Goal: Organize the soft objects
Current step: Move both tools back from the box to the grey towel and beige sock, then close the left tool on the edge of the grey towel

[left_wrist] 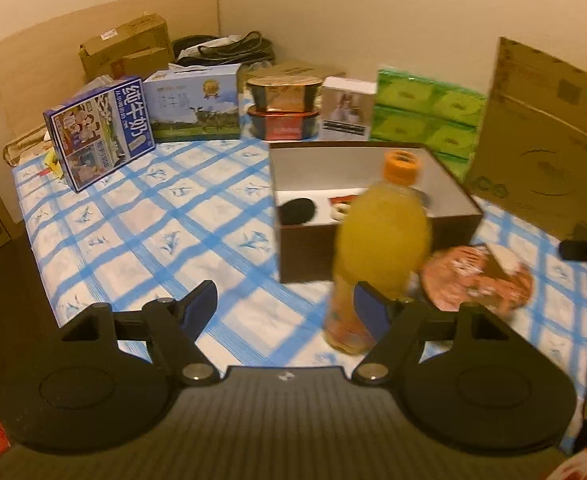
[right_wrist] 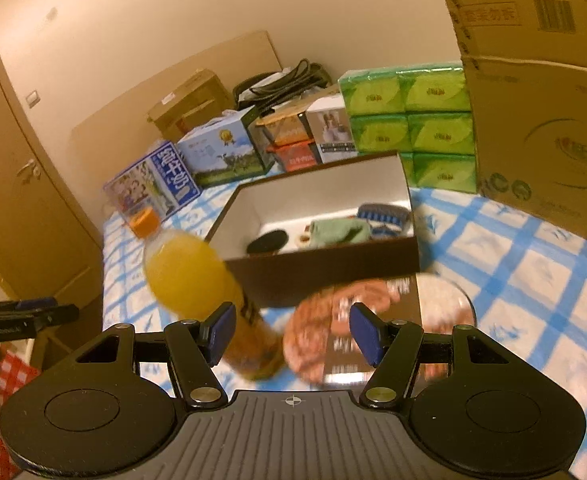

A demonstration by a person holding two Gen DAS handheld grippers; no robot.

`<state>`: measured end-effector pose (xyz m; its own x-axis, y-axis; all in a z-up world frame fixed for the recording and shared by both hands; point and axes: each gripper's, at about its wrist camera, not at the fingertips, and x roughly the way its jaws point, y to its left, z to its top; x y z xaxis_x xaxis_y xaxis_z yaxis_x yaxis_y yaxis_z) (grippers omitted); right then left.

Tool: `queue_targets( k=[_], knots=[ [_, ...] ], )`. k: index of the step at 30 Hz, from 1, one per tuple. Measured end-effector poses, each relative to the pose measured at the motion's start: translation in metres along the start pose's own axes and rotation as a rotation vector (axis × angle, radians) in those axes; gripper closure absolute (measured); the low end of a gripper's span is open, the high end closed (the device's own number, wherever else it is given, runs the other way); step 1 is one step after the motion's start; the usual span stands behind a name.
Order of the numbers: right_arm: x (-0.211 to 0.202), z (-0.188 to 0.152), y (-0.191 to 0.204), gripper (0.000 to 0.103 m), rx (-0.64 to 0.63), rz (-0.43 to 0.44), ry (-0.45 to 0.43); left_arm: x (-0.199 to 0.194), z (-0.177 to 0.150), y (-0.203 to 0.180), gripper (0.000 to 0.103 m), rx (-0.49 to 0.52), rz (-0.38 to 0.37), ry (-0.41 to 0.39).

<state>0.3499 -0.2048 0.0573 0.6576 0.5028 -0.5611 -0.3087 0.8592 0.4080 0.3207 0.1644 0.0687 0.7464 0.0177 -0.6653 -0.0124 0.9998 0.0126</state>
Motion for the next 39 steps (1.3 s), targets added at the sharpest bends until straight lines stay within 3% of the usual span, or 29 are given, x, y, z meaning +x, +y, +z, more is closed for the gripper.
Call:
queue_targets(
  k=[8, 15, 20, 30, 39],
  knots=[
    [-0.037, -0.044, 0.011, 0.040, 0.000, -0.017, -0.007, -0.058, -0.038, -0.037, 0.029, -0.058, -0.058, -0.036],
    [-0.052, -0.078, 0.015, 0.040, -0.041, -0.066, 0.019, -0.079, -0.064, -0.066, 0.029, -0.068, -0.058, -0.034],
    [-0.058, -0.098, 0.012, 0.040, -0.041, -0.089, 0.037, -0.077, -0.081, -0.086, 0.029, -0.007, -0.013, -0.006],
    [-0.062, -0.129, 0.008, 0.040, -0.043, -0.135, 0.086, -0.065, -0.124, -0.113, 0.030, 0.042, -0.053, 0.078],
    [-0.056, -0.159, 0.010, 0.040, -0.078, -0.170, 0.133, -0.050, -0.163, -0.123, 0.030, 0.008, -0.079, 0.159]
  ],
)
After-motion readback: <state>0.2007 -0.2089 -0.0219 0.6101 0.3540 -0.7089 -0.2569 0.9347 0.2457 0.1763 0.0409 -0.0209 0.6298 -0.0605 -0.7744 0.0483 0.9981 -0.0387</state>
